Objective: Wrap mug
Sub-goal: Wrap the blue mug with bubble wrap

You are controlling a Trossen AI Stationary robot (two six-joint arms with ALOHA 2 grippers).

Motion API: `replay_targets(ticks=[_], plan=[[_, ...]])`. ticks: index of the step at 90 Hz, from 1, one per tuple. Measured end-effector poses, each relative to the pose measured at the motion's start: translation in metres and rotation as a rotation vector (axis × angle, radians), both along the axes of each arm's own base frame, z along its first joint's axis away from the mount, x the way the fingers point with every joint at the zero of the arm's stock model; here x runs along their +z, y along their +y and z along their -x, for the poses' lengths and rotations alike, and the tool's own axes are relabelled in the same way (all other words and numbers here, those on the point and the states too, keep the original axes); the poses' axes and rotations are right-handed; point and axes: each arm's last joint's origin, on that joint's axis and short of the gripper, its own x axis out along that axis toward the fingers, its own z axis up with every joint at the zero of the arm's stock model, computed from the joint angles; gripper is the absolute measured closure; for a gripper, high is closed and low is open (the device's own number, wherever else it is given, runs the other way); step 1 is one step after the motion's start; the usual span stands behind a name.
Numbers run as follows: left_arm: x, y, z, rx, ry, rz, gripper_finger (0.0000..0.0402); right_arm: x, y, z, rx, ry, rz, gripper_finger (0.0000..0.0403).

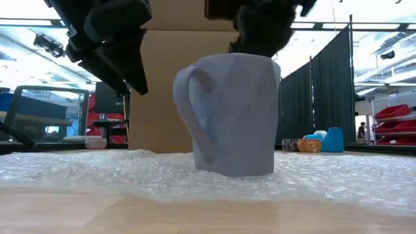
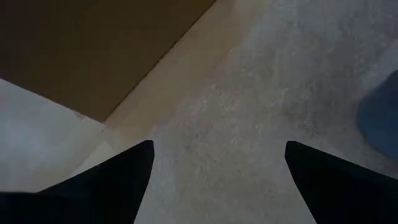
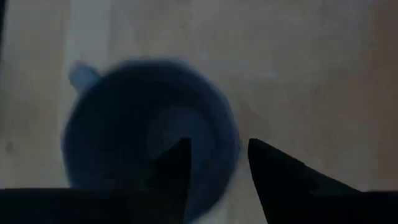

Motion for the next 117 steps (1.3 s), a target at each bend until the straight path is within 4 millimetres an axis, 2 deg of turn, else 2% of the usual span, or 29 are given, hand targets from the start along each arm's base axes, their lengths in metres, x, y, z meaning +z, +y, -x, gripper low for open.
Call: replay_targets(ticks=[11,28,34,65,91,117], plan=[[0.000,0.000,0.000,0.000,0.001,-0.001,0.0053,-0.013,0.002,-0.005,0.005,0.032,-0.029,0.0303],[0.000,0.000,0.000,-0.002,0.001,-0.003,0.0053,-0.012,0.003,-0.004,-0.001,0.020,-0.015,0.0380],[0.000,0.000,0.000,-0.005,0.004,-0.005,0.0053,-0.008,0.002,-0.003,-0.002,0.012,-0.003,0.0394],[0.000,0.000,0.000,-0.014,0.007,-0.010,0.0053,0.013,0.001,-0.009,-0.088,-0.064,-0.022,0.0400],[0.000,0.000,0.000,-0.014,0.006,-0.009,0.0053,0.004,-0.010,-0.010,-0.218,-0.054,0.003,0.0395],[0.000,0.000,0.000,-0.013,0.005,-0.009,0.0053,0.002,-0.009,-0.010,-0.225,-0.053,-0.016,0.0350]])
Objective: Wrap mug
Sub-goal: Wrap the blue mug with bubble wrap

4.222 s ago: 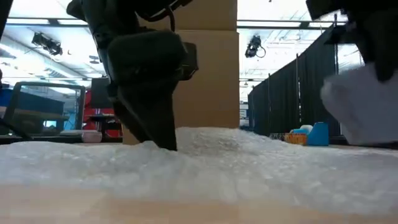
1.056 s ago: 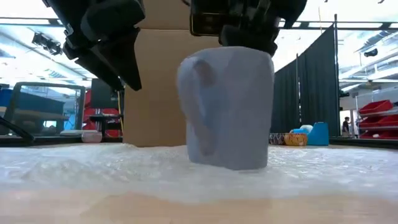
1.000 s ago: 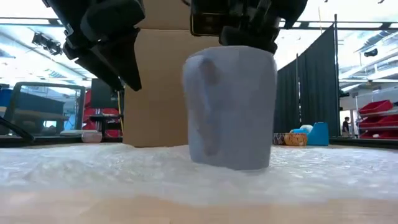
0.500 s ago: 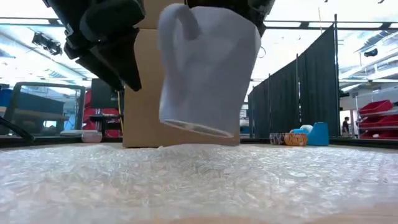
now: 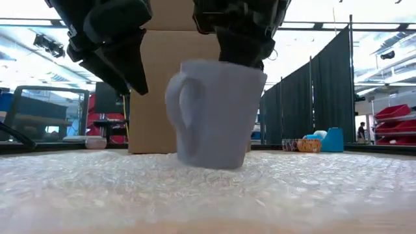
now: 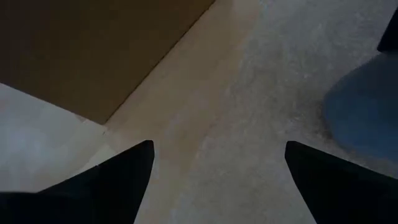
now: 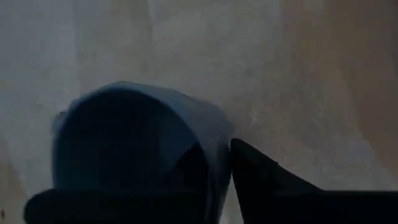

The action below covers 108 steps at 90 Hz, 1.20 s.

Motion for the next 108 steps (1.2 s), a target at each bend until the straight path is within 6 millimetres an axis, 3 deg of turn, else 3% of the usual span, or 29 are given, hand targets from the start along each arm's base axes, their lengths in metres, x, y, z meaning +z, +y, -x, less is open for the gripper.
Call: replay_targets(ticks=[29,43,65,79,91,108], plan=[[0.000,0.000,0.000,-0.001,0.001,0.006,0.0053,0.002,-0.003,0.001,-0.010,-0.002,0.014,0.0297],[-0.004,-0.003,-0.002,-0.010,0.024,0.062,0.0053,0.025,-0.007,0.010,-0.004,-0.040,0.015,0.0295],[-0.036,-0.017,-0.016,-0.053,0.129,0.232,0.0053,0.081,-0.012,0.052,-0.013,-0.080,0.046,0.0308],[-0.064,-0.025,-0.024,-0.097,0.232,0.314,0.0053,0.094,-0.012,0.088,-0.071,0.063,0.034,0.0310],[-0.071,-0.029,-0.024,-0.106,0.270,0.349,0.0053,0.084,-0.002,0.109,-0.126,0.184,0.033,0.0309],[-0.071,-0.025,-0.022,-0.122,0.291,0.260,0.0053,0.042,0.018,0.126,-0.142,0.272,0.039,0.0312]])
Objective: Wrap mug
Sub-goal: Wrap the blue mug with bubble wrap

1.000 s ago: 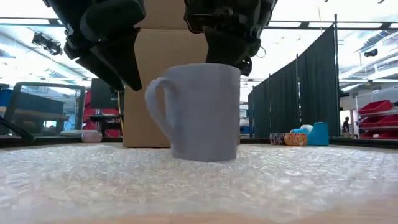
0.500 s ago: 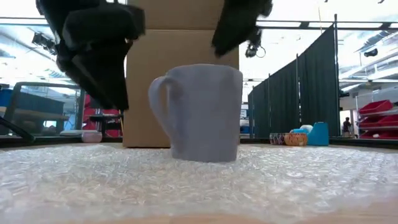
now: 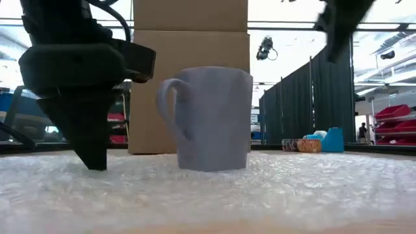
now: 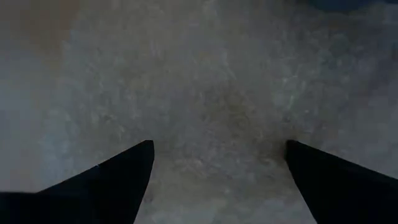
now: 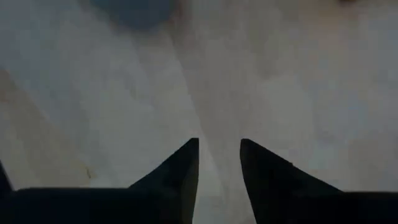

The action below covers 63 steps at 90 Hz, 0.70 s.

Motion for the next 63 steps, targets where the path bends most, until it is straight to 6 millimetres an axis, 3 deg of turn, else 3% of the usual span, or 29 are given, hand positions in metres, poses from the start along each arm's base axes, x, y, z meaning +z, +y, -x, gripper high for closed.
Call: replay_targets(ticks=[15,29,44,63], plan=[[0.000,0.014,0.004,-0.013,0.038,-0.176,0.0053,-0.034,0.009,0.018,-0.048,0.071,0.015,0.0314],[0.000,0.031,0.011,0.026,0.128,-0.305,0.0053,-0.052,0.010,0.032,-0.105,0.128,0.031,0.0314],[0.004,0.033,0.010,0.055,0.125,-0.295,0.0053,-0.061,0.011,0.040,-0.146,0.166,0.021,0.0314],[0.017,0.020,0.002,-0.006,0.100,-0.247,0.0053,-0.063,0.014,0.043,-0.126,0.172,0.028,0.0312]])
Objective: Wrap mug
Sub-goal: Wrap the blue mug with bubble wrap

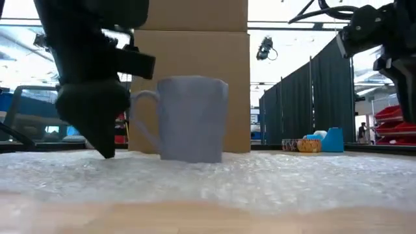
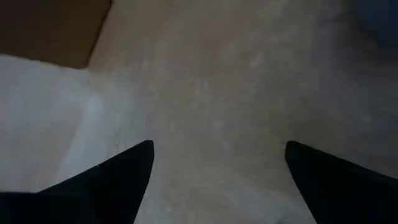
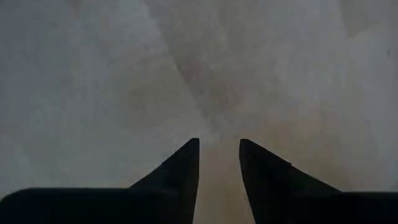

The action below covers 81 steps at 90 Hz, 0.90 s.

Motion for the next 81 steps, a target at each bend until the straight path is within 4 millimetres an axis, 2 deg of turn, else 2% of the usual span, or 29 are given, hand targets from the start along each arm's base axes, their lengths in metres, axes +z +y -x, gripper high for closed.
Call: replay_targets(ticks=[14,40,63,73,81], plan=[[0.020,-0.006,-0.004,-0.072,0.030,-0.035,0.0053,0.000,-0.001,-0.001,0.007,-0.021,0.025,0.0312],[0.072,-0.007,-0.007,-0.092,0.062,-0.180,0.0053,0.001,-0.011,-0.006,0.025,-0.047,0.110,0.0312],[0.094,-0.018,0.013,-0.126,0.093,-0.211,0.0053,0.001,-0.016,-0.009,0.010,-0.054,0.124,0.0312],[0.099,-0.025,0.020,-0.065,0.015,-0.188,0.0053,-0.001,-0.016,-0.010,0.002,-0.078,0.142,0.0313],[0.104,-0.036,0.021,-0.003,-0.174,-0.183,0.0053,-0.009,-0.018,-0.009,-0.034,-0.122,0.156,0.0313]])
